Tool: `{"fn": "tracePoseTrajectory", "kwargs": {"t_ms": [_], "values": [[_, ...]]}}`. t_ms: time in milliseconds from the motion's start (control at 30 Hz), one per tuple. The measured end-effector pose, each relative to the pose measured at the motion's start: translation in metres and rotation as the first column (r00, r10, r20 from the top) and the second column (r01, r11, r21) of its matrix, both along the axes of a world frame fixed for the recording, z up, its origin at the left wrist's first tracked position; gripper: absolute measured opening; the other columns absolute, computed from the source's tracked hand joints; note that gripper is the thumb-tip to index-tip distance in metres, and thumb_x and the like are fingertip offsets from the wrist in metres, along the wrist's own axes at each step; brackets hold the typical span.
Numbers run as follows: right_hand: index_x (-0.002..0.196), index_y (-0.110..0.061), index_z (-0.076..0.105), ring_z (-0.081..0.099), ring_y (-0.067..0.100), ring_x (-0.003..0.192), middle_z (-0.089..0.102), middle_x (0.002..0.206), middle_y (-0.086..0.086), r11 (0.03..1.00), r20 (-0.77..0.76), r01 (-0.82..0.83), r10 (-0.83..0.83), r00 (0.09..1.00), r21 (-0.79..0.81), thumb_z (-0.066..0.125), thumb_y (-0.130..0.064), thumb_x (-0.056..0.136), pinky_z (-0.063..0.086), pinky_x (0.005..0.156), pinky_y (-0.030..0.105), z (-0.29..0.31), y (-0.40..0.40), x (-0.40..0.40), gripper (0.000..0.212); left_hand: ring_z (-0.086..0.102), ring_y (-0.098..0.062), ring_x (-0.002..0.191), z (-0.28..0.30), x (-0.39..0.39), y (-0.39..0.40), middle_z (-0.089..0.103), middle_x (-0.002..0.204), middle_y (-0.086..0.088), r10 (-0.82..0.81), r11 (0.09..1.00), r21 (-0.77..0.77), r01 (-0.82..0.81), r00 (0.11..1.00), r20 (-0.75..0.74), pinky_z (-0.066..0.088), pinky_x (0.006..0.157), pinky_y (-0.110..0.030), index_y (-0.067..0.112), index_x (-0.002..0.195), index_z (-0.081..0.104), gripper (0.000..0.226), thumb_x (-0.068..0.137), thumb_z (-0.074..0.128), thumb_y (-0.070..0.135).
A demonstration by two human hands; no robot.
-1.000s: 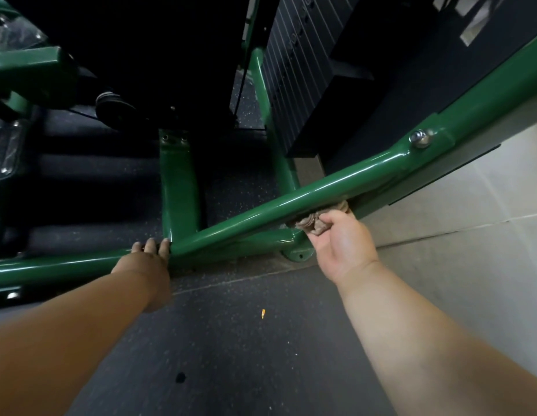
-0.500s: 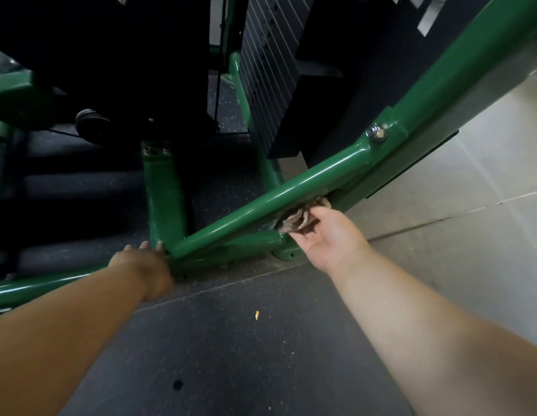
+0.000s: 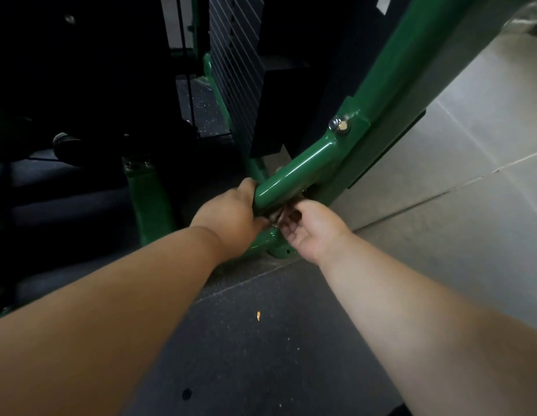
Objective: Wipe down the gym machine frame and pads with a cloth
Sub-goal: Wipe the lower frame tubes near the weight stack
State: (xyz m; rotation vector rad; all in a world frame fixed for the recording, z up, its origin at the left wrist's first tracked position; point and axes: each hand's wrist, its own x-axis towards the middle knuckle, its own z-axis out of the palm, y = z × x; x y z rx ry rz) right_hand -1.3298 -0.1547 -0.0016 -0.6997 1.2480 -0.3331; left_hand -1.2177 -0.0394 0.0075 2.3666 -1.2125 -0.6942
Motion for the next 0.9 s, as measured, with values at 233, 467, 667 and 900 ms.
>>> {"fn": "tracePoseTrajectory", "kwargs": {"t_ms": [233, 467, 667, 900], "values": [[0.111, -0.015, 0.075, 0.073, 0.010, 0.077, 0.080, 0.093, -0.002, 0.995, 0.020, 0.030, -0.028, 0.999, -0.097, 0.075, -0.018, 0.096, 0.060, 0.075, 0.026, 0.016, 0.011, -0.029, 0.016, 0.059, -0.024, 0.081, -0.005, 0.003, 0.001, 0.053, 0.085, 0.006, -0.028, 1.000, -0.011, 0.028, 0.999, 0.029, 0.046, 0.075, -0.037, 0.024, 0.126, 0.039, 0.046, 0.097, 0.069, 0.042], [0.113, -0.009, 0.072, 0.076, 0.021, 0.093, 0.080, 0.094, 0.009, 0.976, 0.121, 0.206, -0.213, 0.969, 0.074, 0.064, -0.010, 0.103, 0.062, 0.082, 0.035, 0.038, 0.011, -0.020, 0.012, 0.061, -0.026, 0.084, -0.007, 0.004, 0.001, 0.058, 0.091, 0.001, -0.036, 0.999, -0.020, 0.037, 0.999, 0.035, 0.050, 0.078, -0.040, 0.023, 0.128, 0.038, 0.045, 0.097, 0.067, 0.038], [0.118, -0.008, 0.072, 0.075, 0.023, 0.101, 0.079, 0.107, 0.011, 0.985, 0.065, 0.163, -0.166, 0.984, 0.053, 0.062, -0.006, 0.102, 0.061, 0.095, 0.039, 0.030, 0.009, -0.015, 0.019, 0.061, -0.025, 0.088, -0.010, 0.001, 0.002, 0.059, 0.098, 0.000, -0.010, 0.999, -0.049, 0.010, 1.000, 0.010, 0.051, 0.082, -0.040, 0.024, 0.132, 0.039, 0.049, 0.096, 0.069, 0.037], [0.086, -0.016, 0.077, 0.076, 0.017, 0.086, 0.080, 0.086, 0.000, 0.950, -0.073, 0.071, -0.097, 0.993, -0.303, 0.085, -0.029, 0.088, 0.063, 0.085, 0.036, 0.032, 0.003, -0.029, 0.016, 0.063, -0.026, 0.090, -0.009, 0.001, 0.008, 0.063, 0.105, -0.004, -0.020, 0.998, -0.065, 0.018, 0.999, -0.040, 0.054, 0.087, -0.044, 0.025, 0.136, 0.040, 0.050, 0.097, 0.070, 0.031]]}}
